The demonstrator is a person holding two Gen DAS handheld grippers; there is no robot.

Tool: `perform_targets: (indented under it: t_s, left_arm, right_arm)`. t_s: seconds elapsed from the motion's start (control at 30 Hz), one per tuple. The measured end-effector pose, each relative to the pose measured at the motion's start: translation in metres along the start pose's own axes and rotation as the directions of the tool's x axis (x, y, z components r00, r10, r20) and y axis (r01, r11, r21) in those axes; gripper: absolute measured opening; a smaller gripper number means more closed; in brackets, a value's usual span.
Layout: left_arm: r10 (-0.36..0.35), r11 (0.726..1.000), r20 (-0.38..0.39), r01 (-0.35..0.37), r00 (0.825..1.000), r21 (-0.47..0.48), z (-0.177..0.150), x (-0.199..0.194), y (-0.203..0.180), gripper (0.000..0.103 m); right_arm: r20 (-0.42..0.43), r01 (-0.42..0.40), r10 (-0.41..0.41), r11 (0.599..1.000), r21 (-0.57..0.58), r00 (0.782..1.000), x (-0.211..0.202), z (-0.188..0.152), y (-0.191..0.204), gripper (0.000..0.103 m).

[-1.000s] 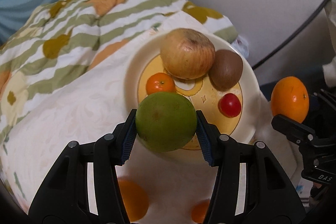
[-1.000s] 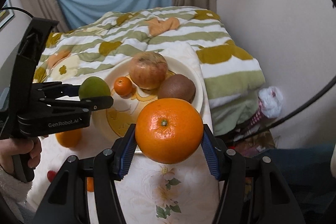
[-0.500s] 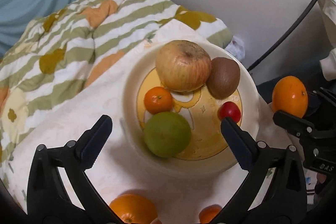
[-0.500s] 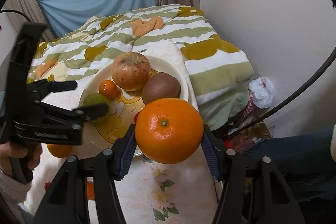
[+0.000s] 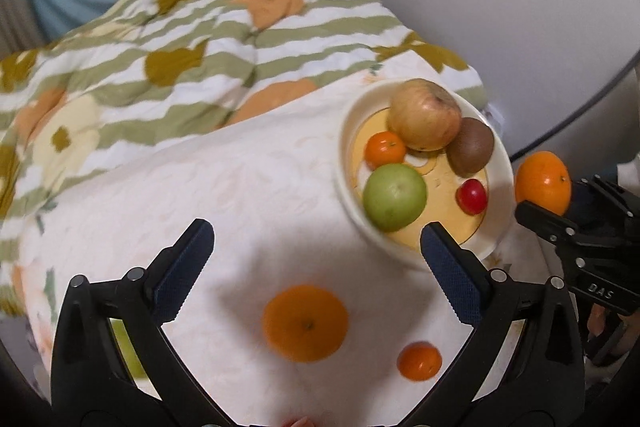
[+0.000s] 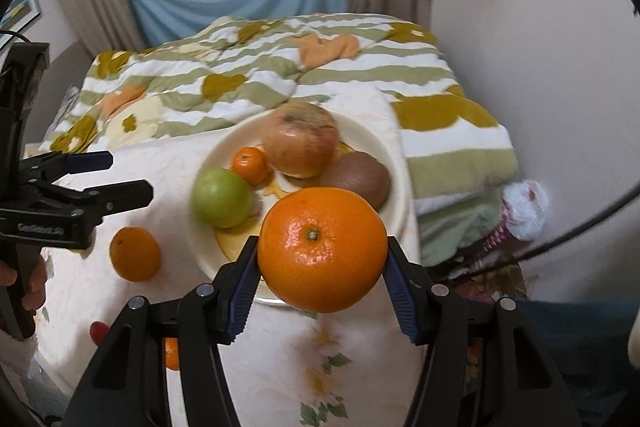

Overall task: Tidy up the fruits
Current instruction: 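Open the left tool over the plate while the right tool releases the orange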

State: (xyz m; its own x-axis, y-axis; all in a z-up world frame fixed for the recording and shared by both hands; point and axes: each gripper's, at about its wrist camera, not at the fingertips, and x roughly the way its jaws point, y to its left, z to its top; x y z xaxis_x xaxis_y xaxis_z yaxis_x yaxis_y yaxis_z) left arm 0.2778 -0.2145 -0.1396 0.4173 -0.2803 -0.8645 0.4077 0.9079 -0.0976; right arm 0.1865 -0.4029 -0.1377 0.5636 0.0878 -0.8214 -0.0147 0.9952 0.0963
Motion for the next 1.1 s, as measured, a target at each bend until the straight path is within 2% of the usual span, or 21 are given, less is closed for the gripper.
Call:
perform_targets:
  t_s: [0.2, 0.33, 0.57, 0.8, 0.83, 0.9, 1.0, 1.1]
  left_arm:
    - [0.076, 0.993, 0.019, -0.074, 0.997, -0.088, -0.023, -0.023, 0.018, 0.103]
    - [0.094, 0.984, 0.011, -0.091, 0.995, -0.156, -0.046, -0.032, 0.027, 0.103]
    - [0.121, 0.963, -0.003, -0.118, 0.993, -0.241, -0.081, -0.040, 0.029, 0.103]
    - [0.144, 0.950, -0.007, -0.140, 0.990, -0.278, -0.100, -0.047, 0.027, 0.103]
    - [0.149, 0.949, -0.005, -0.144, 0.989, -0.281, -0.102, -0.049, 0.027, 0.103]
    - [0.156, 0.947, -0.001, -0.150, 0.988, -0.285, -0.104, -0.053, 0.026, 0.103]
    - [0.162, 0.943, 0.006, -0.153, 0.987, -0.295, -0.109, -0.058, 0.025, 0.103]
    - [0.172, 0.939, 0.013, -0.160, 0.985, -0.303, -0.116, -0.066, 0.023, 0.103]
  right_arm:
    - [-0.021, -0.081, 0.079, 0.995, -0.064, 0.997, 0.019, 0.004, 0.015, 0.055]
    - [-0.050, -0.104, 0.098, 0.987, -0.122, 0.994, 0.036, 0.003, 0.025, 0.055]
    - [-0.054, -0.092, 0.083, 0.974, -0.206, 0.995, 0.051, -0.006, 0.032, 0.055]
    - [-0.022, -0.083, 0.080, 0.963, -0.258, 0.997, 0.053, -0.008, 0.034, 0.057]
    - [-0.007, -0.082, 0.084, 0.962, -0.260, 0.996, 0.051, -0.007, 0.034, 0.060]
    - [0.027, -0.080, 0.090, 0.960, -0.269, 0.996, 0.045, -0.005, 0.035, 0.082]
    - [0.049, -0.093, 0.110, 0.959, -0.268, 0.993, 0.038, -0.003, 0.034, 0.102]
    - [0.073, -0.099, 0.122, 0.959, -0.266, 0.990, 0.030, -0.004, 0.034, 0.102]
